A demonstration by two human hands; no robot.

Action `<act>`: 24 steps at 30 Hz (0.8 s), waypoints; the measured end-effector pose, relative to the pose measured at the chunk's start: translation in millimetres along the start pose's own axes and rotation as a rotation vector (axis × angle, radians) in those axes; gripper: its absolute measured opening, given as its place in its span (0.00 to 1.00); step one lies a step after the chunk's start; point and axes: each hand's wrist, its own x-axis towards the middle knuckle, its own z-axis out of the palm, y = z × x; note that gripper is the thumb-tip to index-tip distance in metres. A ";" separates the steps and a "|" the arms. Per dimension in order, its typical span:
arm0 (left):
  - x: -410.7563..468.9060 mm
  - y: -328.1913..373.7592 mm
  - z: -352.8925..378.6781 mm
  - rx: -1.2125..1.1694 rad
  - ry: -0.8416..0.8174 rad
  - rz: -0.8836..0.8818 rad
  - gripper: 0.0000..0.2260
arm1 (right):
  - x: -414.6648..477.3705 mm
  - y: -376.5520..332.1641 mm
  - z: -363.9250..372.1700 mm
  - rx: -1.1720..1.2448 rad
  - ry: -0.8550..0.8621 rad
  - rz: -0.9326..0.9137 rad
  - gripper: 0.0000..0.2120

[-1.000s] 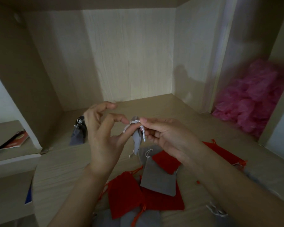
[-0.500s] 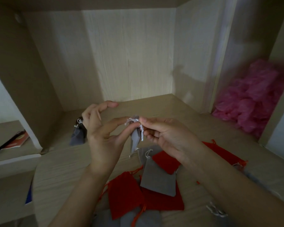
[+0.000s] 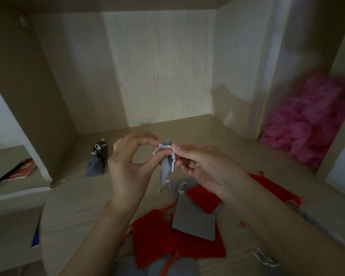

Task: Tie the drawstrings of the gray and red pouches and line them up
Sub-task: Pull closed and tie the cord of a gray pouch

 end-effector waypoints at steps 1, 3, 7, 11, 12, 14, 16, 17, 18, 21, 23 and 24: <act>0.3 -0.8 -0.3 0.008 -0.002 -0.004 0.08 | 0.0 0.3 -0.2 -0.001 -0.002 0.000 0.07; 1.3 -2.3 -0.8 0.022 -0.019 -0.001 0.08 | 0.1 0.6 -0.4 -0.011 -0.002 -0.001 0.07; 2.7 -1.4 -0.8 0.019 -0.090 0.043 0.06 | 1.2 -0.6 -2.3 -0.060 0.000 -0.013 0.07; 2.3 -5.5 0.1 0.013 -0.142 0.055 0.03 | -0.7 -3.7 -6.0 -0.225 0.048 -0.091 0.05; 1.9 -7.5 0.7 0.024 -0.144 0.066 0.05 | -2.0 -4.5 -6.3 -0.273 0.065 -0.125 0.04; 0.0 -11.4 1.6 0.077 -0.142 0.098 0.09 | -4.7 -5.4 -5.8 -0.371 0.104 -0.219 0.03; -1.0 -12.6 2.2 0.128 -0.129 0.112 0.10 | -7.1 -5.9 -3.9 -0.433 0.144 -0.302 0.02; -1.1 -12.7 2.0 0.139 -0.126 0.111 0.10 | -8.2 -6.1 -2.5 -0.444 0.150 -0.332 0.02; -0.9 -12.2 2.0 0.139 -0.128 0.106 0.11 | -9.1 -6.4 -1.1 -0.453 0.146 -0.360 0.03; -0.2 -9.1 1.3 0.038 -0.170 0.025 0.11 | -10.8 -8.1 0.4 -0.499 0.111 -0.430 0.04; 0.1 -7.8 0.8 -0.070 -0.217 -0.070 0.11 | -10.0 -9.3 -1.7 -0.546 0.088 -0.434 0.04; -0.1 -7.9 0.9 -0.107 -0.242 -0.106 0.11 | -8.8 -9.9 -3.5 -0.566 0.073 -0.419 0.04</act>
